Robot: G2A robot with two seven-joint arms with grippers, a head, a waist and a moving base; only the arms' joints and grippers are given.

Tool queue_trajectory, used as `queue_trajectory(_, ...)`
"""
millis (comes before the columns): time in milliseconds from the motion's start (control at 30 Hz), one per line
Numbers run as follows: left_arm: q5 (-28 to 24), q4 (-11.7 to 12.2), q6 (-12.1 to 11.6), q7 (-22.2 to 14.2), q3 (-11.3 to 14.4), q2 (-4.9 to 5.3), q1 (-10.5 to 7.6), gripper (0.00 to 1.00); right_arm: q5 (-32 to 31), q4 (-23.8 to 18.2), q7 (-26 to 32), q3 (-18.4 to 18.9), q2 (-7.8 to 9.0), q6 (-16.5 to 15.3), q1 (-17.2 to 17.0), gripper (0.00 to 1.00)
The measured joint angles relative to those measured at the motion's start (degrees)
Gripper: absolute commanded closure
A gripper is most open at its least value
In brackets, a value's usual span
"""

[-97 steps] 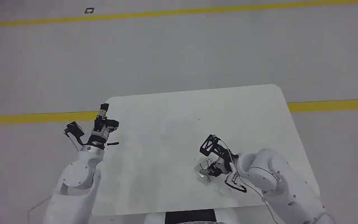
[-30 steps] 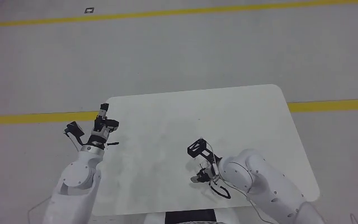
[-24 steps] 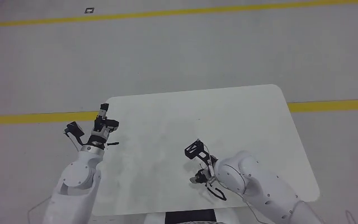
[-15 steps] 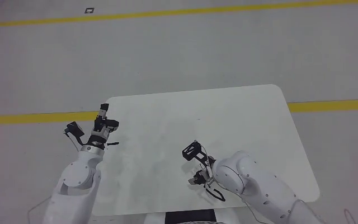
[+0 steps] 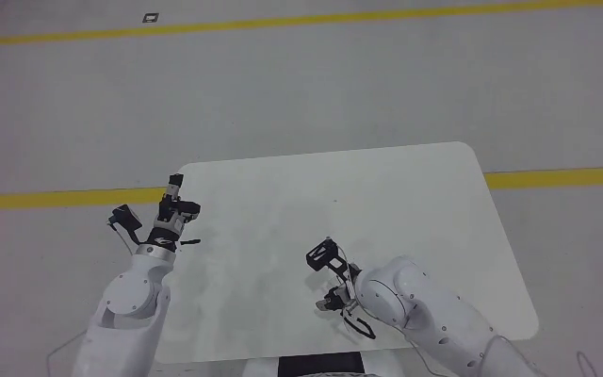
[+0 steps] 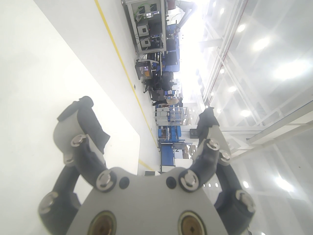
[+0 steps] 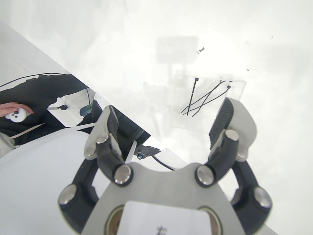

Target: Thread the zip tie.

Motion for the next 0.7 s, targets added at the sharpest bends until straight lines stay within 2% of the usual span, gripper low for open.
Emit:
queue_trajectory(467, 0.00, 0.00, 0.00, 0.00, 0.00, 0.00, 0.00, 0.00, 0.00, 0.00, 0.00, 0.00, 0.00, 0.00, 0.00, 0.00)
queue_trajectory(700, 0.00, 0.00, 0.00, 0.00, 0.00, 0.00, 0.00, 0.00, -0.68, 1.94, -2.15, -1.06, -0.29, -0.16, -0.08, 0.00)
